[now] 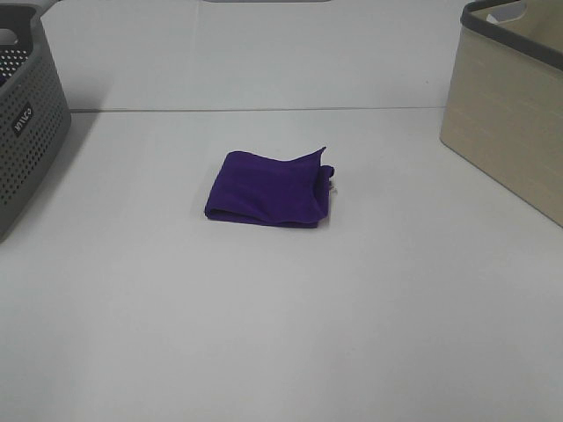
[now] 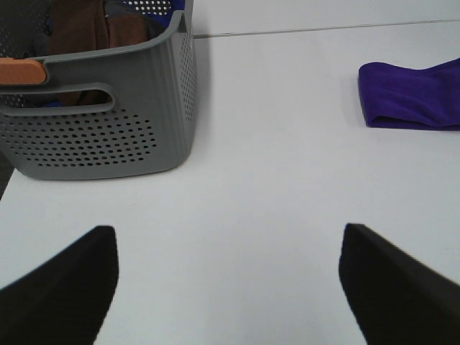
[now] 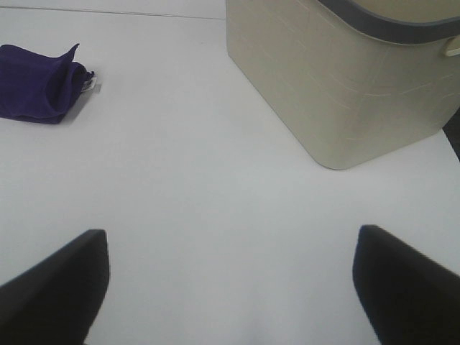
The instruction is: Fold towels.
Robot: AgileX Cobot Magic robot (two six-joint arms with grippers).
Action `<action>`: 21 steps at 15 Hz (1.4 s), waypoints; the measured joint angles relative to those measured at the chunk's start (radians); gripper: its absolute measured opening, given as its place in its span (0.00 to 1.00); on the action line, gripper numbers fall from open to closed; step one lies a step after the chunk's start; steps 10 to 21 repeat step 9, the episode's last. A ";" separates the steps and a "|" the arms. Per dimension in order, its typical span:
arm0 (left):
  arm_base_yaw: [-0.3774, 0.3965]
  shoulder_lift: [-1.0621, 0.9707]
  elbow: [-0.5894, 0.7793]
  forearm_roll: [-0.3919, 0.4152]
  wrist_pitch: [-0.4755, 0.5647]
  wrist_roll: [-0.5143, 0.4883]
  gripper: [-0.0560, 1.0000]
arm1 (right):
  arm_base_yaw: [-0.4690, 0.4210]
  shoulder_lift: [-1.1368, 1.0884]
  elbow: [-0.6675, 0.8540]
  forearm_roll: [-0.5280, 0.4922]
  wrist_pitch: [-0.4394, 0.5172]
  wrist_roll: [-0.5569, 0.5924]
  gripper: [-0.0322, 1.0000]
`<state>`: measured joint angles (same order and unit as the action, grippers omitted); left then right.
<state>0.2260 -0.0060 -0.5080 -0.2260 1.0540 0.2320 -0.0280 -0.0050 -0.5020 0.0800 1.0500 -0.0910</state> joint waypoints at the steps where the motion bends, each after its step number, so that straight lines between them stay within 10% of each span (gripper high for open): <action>1: 0.000 0.000 0.000 0.000 0.000 0.000 0.78 | 0.000 0.000 0.000 0.001 0.000 0.000 0.90; 8: -0.083 0.000 0.000 0.036 -0.002 -0.024 0.98 | 0.000 0.000 0.000 0.009 0.000 0.000 0.90; 21: -0.093 0.000 0.000 0.036 -0.002 -0.025 0.98 | 0.000 0.000 0.000 0.009 0.000 0.000 0.90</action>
